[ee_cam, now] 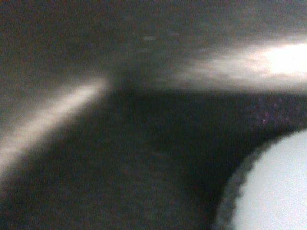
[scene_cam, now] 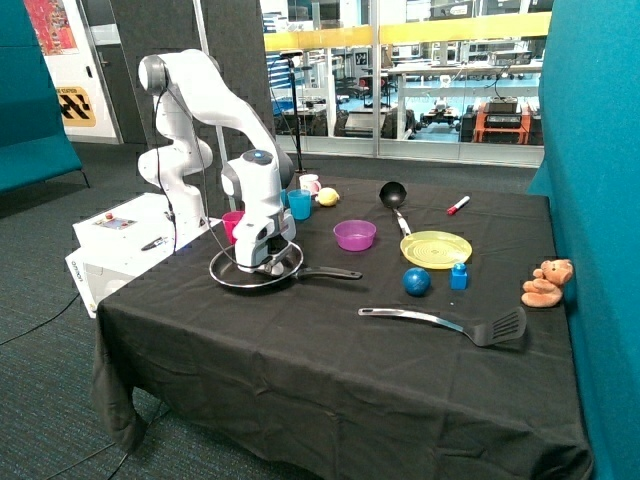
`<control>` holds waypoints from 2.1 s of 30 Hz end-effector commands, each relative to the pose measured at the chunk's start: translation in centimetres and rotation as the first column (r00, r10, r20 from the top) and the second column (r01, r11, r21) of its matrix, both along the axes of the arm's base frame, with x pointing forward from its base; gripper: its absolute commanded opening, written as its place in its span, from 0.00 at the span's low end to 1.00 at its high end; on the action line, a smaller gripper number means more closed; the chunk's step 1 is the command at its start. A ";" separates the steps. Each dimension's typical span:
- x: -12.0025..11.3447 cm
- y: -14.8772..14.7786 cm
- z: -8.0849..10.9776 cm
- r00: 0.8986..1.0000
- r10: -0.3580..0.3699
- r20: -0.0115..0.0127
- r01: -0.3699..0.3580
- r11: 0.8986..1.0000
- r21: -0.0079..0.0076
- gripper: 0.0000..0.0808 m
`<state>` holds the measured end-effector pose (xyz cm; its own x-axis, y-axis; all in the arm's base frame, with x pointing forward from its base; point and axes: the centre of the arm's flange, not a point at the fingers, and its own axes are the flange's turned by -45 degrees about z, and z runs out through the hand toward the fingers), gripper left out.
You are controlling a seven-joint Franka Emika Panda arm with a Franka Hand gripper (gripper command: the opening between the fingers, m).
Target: Clean the pan
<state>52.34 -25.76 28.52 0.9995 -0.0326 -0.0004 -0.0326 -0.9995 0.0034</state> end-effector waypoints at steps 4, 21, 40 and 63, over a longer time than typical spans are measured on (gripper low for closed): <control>-1.7 -2.4 0.4 1.000 -0.024 0.001 0.024 1.000 0.003 0.00; -8.2 -4.1 0.7 1.000 -0.025 0.001 0.025 1.000 0.003 0.00; -7.2 3.8 -0.7 0.994 0.109 0.001 -0.109 0.994 0.003 0.00; -1.8 8.6 -1.2 0.988 0.156 0.001 -0.156 0.988 0.003 0.00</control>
<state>47.66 -18.52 27.59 0.9942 0.1076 0.0089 0.1076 -0.9942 0.0028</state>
